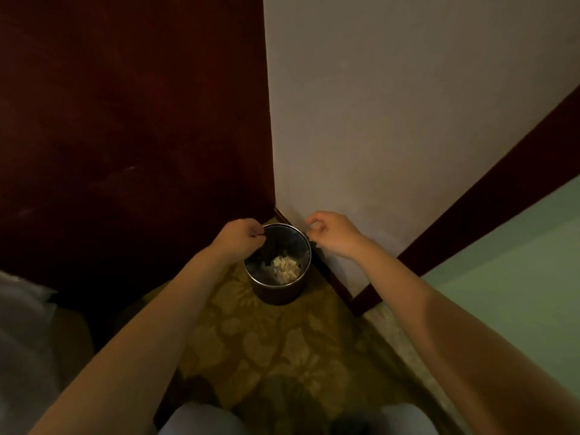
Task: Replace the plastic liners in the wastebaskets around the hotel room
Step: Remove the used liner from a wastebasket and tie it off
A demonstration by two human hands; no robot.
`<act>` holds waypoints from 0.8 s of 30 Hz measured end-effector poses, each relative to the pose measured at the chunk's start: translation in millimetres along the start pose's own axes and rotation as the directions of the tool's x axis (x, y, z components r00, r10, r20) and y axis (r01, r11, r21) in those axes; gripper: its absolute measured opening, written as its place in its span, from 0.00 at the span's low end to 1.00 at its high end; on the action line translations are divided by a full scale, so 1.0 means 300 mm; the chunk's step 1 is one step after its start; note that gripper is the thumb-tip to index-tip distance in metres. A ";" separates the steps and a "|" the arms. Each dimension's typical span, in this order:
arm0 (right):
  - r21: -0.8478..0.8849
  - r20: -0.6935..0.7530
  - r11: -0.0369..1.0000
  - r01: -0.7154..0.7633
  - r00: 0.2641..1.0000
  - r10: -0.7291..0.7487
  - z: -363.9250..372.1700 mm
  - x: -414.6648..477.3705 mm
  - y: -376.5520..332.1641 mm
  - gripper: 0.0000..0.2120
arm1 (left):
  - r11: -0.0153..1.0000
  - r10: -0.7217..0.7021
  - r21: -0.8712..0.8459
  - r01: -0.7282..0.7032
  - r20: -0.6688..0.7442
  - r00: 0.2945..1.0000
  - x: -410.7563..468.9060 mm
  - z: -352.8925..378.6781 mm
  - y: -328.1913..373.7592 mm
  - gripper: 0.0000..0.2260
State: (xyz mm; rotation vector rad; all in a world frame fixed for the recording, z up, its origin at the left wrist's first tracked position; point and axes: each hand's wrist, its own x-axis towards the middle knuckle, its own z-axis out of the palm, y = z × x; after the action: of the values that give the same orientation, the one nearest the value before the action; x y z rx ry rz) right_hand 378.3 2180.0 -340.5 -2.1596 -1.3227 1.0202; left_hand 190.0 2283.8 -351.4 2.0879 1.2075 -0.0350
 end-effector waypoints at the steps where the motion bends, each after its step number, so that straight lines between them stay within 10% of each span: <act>1: -0.012 -0.009 1.000 -0.003 1.000 0.003 0.052 0.051 0.053 0.13 | 1.000 0.008 0.011 -0.008 0.009 1.000 0.049 0.051 -0.049 0.14; 17: -0.240 -0.184 0.958 -0.159 0.976 0.116 0.622 0.576 0.709 0.26 | 0.975 -0.017 0.214 0.067 -0.225 0.974 0.564 0.615 -0.684 0.27; 24: -0.096 -0.101 0.966 -0.239 0.968 0.229 0.658 0.594 0.726 0.42 | 0.993 -0.060 0.101 0.066 -0.065 0.996 0.606 0.630 -0.756 0.36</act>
State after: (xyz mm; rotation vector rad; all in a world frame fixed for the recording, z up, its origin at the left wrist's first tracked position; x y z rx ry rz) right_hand 406.0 2229.9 -679.5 -2.4590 -1.1245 0.9439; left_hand 177.3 2378.0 -684.8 2.1532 1.3344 -0.0642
